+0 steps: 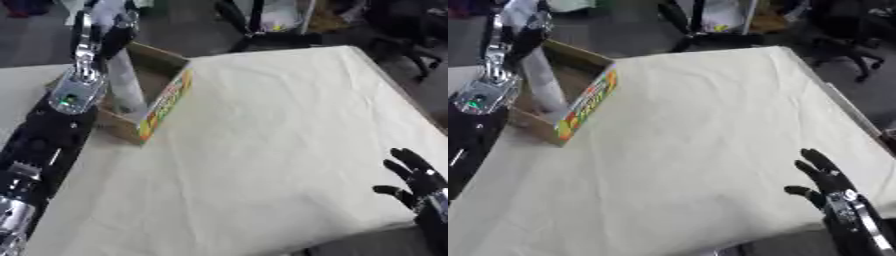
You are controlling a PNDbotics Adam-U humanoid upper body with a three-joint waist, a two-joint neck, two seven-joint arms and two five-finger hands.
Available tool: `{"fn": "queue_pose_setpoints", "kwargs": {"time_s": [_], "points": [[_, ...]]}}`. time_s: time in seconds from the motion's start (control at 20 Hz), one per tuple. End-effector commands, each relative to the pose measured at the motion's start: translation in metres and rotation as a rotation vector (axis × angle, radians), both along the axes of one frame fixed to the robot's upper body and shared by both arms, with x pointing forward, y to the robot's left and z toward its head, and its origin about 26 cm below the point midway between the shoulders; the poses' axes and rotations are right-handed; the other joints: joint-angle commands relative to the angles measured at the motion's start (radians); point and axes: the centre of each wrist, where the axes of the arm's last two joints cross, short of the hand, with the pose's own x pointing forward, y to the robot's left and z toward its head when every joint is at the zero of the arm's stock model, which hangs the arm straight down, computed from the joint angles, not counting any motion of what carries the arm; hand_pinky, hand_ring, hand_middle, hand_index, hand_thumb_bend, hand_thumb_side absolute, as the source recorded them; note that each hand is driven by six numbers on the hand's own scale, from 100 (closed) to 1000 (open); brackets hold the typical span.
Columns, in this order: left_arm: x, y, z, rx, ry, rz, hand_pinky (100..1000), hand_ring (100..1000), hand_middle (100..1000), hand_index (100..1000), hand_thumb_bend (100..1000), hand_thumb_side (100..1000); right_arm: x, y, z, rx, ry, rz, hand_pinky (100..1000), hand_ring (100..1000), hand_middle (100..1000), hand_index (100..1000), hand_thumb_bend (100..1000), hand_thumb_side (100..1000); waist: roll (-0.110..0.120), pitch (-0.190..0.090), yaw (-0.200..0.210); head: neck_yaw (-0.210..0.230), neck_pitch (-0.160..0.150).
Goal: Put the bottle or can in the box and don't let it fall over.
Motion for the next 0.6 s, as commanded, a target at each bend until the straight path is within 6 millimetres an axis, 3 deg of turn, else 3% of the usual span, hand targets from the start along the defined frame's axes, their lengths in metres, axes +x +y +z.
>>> {"fn": "queue_pose_setpoints", "kwargs": {"time_s": [0.05, 0.1, 0.15, 0.2, 0.35, 0.6], "points": [[-0.004, 0.011, 0.015, 0.085, -0.035, 0.002, 562, 1000, 852, 768, 589, 620, 0.001, -0.002, 0.007, -0.006, -0.026, -0.005, 743, 1000, 1000, 1000, 100, 819, 0.003, -0.009, 0.006, -0.008, -0.011], [-0.007, 0.015, 0.016, 0.115, -0.028, 0.006, 569, 1000, 861, 776, 607, 633, 0.001, -0.003, 0.007, -0.006, -0.025, -0.007, 743, 1000, 1000, 1000, 100, 819, 0.004, -0.011, 0.009, -0.009, -0.010], [-0.010, 0.019, 0.018, 0.139, -0.019, 0.014, 628, 1000, 922, 824, 698, 722, 0.001, -0.003, 0.007, -0.007, -0.024, -0.010, 743, 1000, 1000, 1000, 100, 821, 0.005, -0.012, 0.014, -0.011, -0.009], [-0.015, 0.023, 0.019, 0.162, -0.010, 0.022, 632, 1000, 927, 826, 701, 728, 0.001, -0.004, 0.007, -0.008, -0.023, -0.013, 743, 1000, 1000, 1000, 100, 821, 0.006, -0.014, 0.019, -0.013, -0.008], [-0.032, 0.036, 0.020, 0.252, 0.041, 0.043, 660, 1000, 985, 856, 633, 770, 0.000, -0.005, 0.006, -0.011, -0.020, -0.019, 743, 1000, 1000, 1000, 100, 820, 0.009, -0.019, 0.036, -0.025, -0.004], [-0.072, 0.057, 0.003, 0.332, 0.128, 0.086, 656, 1000, 990, 855, 592, 771, -0.001, -0.008, 0.006, -0.015, -0.019, -0.036, 744, 1000, 1000, 1000, 100, 821, 0.011, -0.021, 0.067, -0.042, 0.000]]}}
